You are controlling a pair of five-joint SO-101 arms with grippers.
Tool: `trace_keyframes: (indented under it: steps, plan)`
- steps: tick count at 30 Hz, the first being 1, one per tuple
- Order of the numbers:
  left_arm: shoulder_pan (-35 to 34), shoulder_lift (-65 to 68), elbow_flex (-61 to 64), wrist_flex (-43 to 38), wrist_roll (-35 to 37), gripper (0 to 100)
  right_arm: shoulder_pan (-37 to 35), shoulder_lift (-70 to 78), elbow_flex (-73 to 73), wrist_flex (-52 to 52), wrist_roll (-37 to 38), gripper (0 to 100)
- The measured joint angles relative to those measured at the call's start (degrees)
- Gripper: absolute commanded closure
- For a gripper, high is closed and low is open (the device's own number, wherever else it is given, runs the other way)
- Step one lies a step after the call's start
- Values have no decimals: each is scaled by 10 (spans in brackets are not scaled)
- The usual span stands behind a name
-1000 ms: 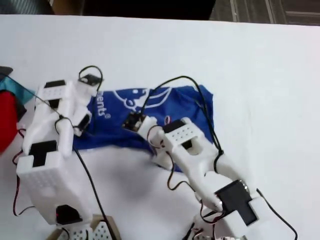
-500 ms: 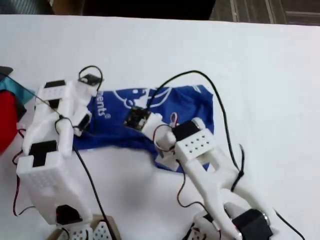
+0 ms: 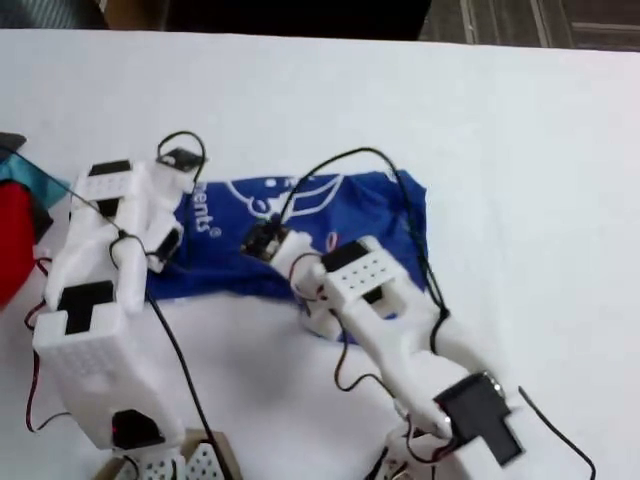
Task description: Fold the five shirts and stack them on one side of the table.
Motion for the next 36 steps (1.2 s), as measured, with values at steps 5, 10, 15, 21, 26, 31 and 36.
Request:
trace_keyframes:
  steps: [5,10,15,21,26,31,36]
  plan:
    - [0,0,0,0,0,973,-1,21,-7,-20,0,928]
    - [0,0,0,0,0,973,9,49,-33,-25,0,929]
    - [0,0,0,0,0,973,11,73,-51,-25,0,932]
    - [0,0,0,0,0,973,16,78,-54,-25,0,978]
    - [0,0,0,0,0,973,15,78,-54,-21,0,978]
    - [0,0,0,0,0,973,14,61,-54,10,0,978]
    - [0,0,0,0,0,973,14,-28,-54,56,0,978]
